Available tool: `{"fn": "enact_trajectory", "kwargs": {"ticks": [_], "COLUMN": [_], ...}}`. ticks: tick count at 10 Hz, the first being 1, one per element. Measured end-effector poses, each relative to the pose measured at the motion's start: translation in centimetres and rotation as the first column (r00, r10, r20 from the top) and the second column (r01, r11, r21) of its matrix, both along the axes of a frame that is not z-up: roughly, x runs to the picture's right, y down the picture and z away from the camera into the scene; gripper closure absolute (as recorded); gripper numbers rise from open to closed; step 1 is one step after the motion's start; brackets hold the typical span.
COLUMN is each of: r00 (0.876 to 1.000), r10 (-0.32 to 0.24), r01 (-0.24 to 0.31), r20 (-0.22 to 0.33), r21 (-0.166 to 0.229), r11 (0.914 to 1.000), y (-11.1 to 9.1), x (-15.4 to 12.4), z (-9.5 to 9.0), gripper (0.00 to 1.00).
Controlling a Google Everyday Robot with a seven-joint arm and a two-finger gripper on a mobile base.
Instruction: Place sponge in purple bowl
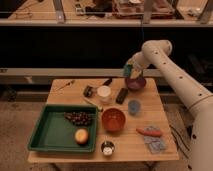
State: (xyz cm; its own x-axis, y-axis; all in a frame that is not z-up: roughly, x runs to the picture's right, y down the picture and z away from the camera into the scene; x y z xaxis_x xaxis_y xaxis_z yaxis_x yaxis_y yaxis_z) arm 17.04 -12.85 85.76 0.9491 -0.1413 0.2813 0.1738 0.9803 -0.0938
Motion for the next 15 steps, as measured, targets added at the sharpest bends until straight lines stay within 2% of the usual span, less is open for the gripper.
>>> {"fn": "enact_trajectory", "kwargs": {"ticks": [2, 4, 5, 9, 12, 15], "r00": [0.999, 0.999, 0.999, 1.000, 0.999, 0.999], "r10": [0.009, 0.018, 0.026, -0.006, -0.005, 0.021], "r01": [-0.008, -0.018, -0.026, 0.004, 0.002, -0.025], "r20": [-0.031, -0.031, -0.031, -0.025, -0.032, -0.032], "r21": [0.012, 0.004, -0.005, -0.069, -0.105, -0.113], "r11": [0.9999, 0.9998, 0.9996, 0.9976, 0.9945, 0.9932], "y": [0.0, 1.0, 1.5, 3.5, 3.8, 3.7], "x": [1.7, 2.7, 3.2, 3.4, 3.9, 4.3], "z": [1.8, 3.9, 4.7, 7.5, 8.9, 9.3], "gripper": [1.00, 0.99, 0.93, 0.50, 0.23, 0.20]}}
